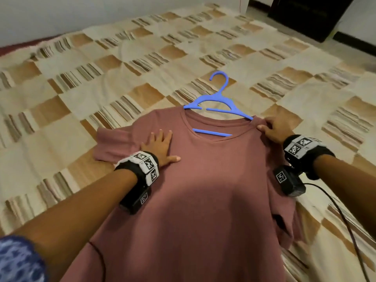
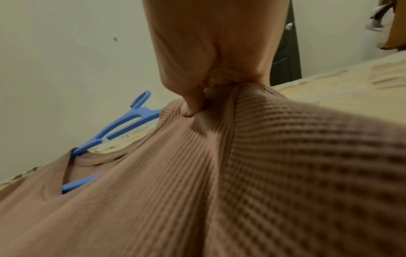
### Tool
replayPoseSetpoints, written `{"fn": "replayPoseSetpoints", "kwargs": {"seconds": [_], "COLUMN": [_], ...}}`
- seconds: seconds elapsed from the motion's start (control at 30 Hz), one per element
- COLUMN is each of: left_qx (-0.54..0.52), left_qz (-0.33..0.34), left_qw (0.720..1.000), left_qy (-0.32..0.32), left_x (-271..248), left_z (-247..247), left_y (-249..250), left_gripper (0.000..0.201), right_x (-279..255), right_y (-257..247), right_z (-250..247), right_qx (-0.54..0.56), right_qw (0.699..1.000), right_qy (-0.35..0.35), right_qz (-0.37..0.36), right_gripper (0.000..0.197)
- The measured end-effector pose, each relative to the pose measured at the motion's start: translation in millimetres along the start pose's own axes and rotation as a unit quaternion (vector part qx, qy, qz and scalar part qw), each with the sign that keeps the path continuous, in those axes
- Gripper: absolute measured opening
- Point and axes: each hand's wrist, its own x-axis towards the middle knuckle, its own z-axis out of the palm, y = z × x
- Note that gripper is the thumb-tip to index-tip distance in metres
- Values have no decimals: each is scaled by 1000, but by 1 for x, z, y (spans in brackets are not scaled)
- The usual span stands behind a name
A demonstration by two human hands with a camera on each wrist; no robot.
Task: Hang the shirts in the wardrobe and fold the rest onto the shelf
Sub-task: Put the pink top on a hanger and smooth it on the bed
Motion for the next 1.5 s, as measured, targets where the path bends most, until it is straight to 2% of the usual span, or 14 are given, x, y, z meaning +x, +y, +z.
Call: {"fn": "replayPoseSetpoints", "kwargs": {"seconds": [0.17, 0.37, 0.53, 0.7, 0.8, 0.87, 0.97, 1.03, 1.17, 1.27, 1.3, 1.37, 1.43, 1.5], "left_qx": [26, 37, 49, 56, 77, 78, 110, 129, 153, 132, 125, 94, 76, 117], "left_qz": [-25, -66, -77, -113, -35, 51, 160, 178, 166, 164, 164, 156, 144, 146], "left_qw": [996, 989, 987, 986, 994, 994, 978, 969, 962, 963, 962, 965, 972, 973], "left_qy": [-76, -125, -130, -106, -65, -57, -71, -115, -154, -168, -178, -188, -169, -136], "left_x": [36, 67, 57, 25, -3, -18, -29, -31, -31, -31, -31, -29, -28, -28], "left_z": [-4, 2, -3, -11, -3, 8, 28, 38, 50, 47, 43, 38, 35, 35], "left_y": [1, 0, 13, 41, 92, 133, 189, 209, 215, 214, 214, 217, 222, 231], "left_gripper": [116, 127, 121, 100, 73, 72, 74, 77, 82, 87, 87, 86, 82, 77], "right_x": [39, 42, -45, -134, -141, -142, -146, -148, -160, -169, -171, -175, -184, -192], "right_y": [22, 23, 72, 83, 65, 51, 35, 32, 44, 64, 75, 106, 145, 171], "right_z": [18, 27, 3, 28, 30, 20, -2, -3, 13, 5, -1, -20, -39, -49], "right_qx": [-9, 72, 110, 155, 131, 251, 529, 589, 517, 495, 472, 396, 320, 301], "right_qw": [999, 994, 974, 969, 975, 953, 834, 785, 814, 818, 838, 881, 872, 861], "right_qy": [-37, -48, 33, -56, -102, -86, -77, -116, -111, -173, -153, -18, 135, 161], "right_qz": [37, 73, 193, 186, 150, 143, 140, 151, 238, 236, 228, 260, 343, 377], "right_gripper": [19, 43, 29, 28, 20, 21, 17, 7, 41, 32, 23, 13, 10, 9]}}
